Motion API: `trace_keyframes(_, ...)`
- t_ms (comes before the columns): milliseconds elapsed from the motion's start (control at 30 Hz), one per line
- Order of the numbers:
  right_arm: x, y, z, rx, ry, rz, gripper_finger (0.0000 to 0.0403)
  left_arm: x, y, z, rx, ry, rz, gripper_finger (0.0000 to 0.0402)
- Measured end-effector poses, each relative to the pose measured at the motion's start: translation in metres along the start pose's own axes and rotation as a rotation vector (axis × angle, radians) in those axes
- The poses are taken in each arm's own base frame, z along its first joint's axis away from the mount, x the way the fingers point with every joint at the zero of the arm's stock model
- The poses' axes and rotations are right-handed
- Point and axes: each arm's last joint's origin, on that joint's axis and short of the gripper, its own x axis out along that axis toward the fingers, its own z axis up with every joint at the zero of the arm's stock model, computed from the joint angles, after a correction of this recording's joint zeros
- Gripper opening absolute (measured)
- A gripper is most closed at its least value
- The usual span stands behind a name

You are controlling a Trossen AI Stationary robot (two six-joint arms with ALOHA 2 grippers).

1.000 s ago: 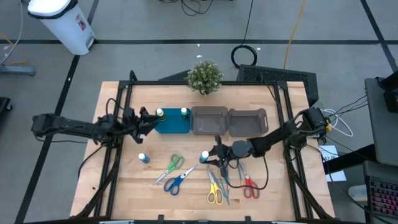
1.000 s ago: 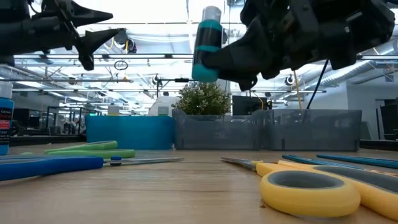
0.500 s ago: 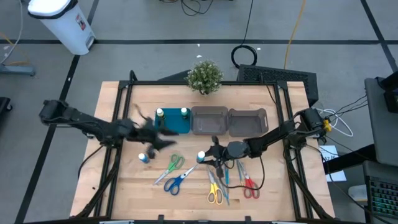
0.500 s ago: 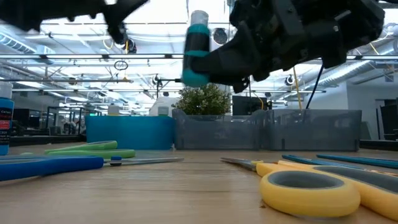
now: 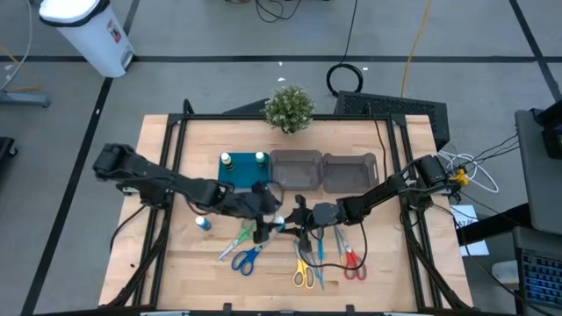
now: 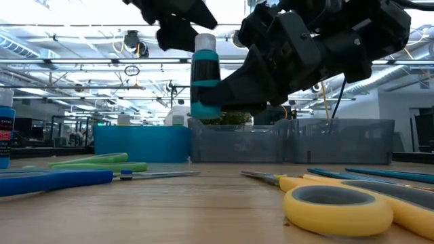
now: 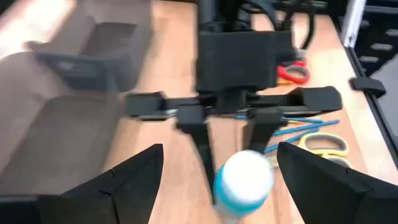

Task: Pick & Place Paint Supplies
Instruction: Put the bottom blue paint bottle into the blue bin

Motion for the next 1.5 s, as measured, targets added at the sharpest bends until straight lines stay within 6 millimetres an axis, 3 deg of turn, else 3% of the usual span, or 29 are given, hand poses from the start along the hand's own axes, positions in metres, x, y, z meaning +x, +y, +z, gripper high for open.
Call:
trace_keyframes(100, 0.0, 0.0, -0.001, -0.006, 0.004, -0.001, 0.0098, 0.007, -0.002, -0.003, 0.027, 0.028, -0.027, 0.0324)
trace_keyframes(533, 0.0, -0.001, 0.0, -0.014, -0.001, -0.002, 0.0098, 0.003, -0.01, -0.007, 0.031, 0.073, -0.091, 0.027)
trace_keyframes(967, 0.0, -0.001, 0.0, -0.014, -0.001, -0.001, 0.0098, 0.015, -0.007, -0.013, 0.056, 0.102, -0.056, 0.0217)
trace_keyframes(1500, 0.0, -0.001, 0.0, -0.015, 0.003, -0.002, 0.0098, 0.012, -0.004, -0.007, 0.042, 0.064, -0.059, 0.016)
